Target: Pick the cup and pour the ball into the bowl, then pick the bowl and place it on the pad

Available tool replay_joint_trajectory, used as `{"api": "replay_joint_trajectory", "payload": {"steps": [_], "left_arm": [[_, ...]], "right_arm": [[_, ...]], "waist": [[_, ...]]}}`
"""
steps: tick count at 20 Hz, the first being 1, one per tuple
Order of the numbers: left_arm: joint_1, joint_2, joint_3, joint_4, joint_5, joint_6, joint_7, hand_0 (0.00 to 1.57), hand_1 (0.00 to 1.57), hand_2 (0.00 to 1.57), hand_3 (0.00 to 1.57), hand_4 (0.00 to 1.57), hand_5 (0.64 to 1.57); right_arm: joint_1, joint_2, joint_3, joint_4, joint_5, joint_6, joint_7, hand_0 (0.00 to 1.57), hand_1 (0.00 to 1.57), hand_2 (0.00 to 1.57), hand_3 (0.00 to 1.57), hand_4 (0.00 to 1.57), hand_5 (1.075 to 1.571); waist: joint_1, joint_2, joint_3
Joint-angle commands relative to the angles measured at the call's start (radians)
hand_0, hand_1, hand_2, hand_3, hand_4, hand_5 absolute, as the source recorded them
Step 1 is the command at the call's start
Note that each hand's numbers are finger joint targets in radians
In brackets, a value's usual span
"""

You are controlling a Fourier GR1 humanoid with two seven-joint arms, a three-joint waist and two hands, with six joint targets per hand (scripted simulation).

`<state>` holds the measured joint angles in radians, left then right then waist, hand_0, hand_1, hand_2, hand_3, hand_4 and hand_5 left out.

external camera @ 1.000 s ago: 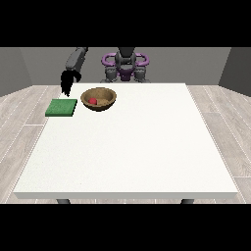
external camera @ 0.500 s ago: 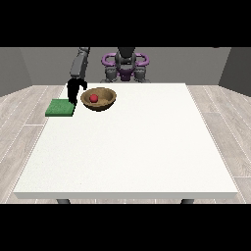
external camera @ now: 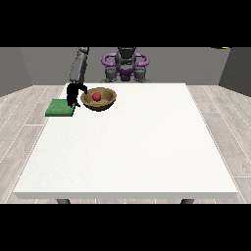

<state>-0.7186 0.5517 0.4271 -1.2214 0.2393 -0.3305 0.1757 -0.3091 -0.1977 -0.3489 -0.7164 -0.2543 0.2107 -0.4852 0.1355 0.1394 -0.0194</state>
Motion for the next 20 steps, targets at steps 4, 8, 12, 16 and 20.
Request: {"api": "replay_joint_trajectory", "payload": {"steps": [4,8,12,16,20], "left_arm": [[-0.019,0.043,0.017,-0.007,0.056,-0.04,0.035,0.0,0.0,0.0,0.0,1.02,1.538],[-0.016,0.037,0.012,-0.021,0.045,-0.011,0.044,0.0,0.0,0.0,0.0,1.02,1.537],[0.022,0.08,0.054,0.019,0.071,-0.056,0.009,0.0,0.0,0.0,0.0,1.02,1.543],[-0.006,0.09,0.068,-0.007,0.096,-0.069,-0.002,0.0,0.0,0.0,0.0,1.02,1.536],[-0.009,0.104,0.071,-0.01,0.127,-0.1,0.025,0.0,0.0,0.0,0.0,1.07,1.523]], "right_arm": [[-0.053,0.036,0.007,0.056,0.016,-0.085,0.026,0.0,0.0,0.0,0.0,0.46,1.547],[-0.077,0.07,0.011,0.046,0.016,-0.099,-0.001,0.0,0.0,0.0,0.0,0.46,1.55],[-0.038,0.095,0.009,0.038,0.022,-0.145,-0.004,0.0,0.0,0.0,0.0,0.5,1.556],[0.033,0.018,0.002,0.072,0.082,-0.256,0.089,1.57,1.57,1.57,0.79,0.84,1.487],[0.08,-0.028,0.014,0.019,0.127,-0.312,0.132,1.57,1.57,1.57,1.57,0.9,1.495]], "waist": [[0.018,0.022,0.0199],[0.035,0.034,0.0206],[0.01,0.038,0.0198],[0.05,0.117,0.0187],[0.063,0.11,0.018]]}}
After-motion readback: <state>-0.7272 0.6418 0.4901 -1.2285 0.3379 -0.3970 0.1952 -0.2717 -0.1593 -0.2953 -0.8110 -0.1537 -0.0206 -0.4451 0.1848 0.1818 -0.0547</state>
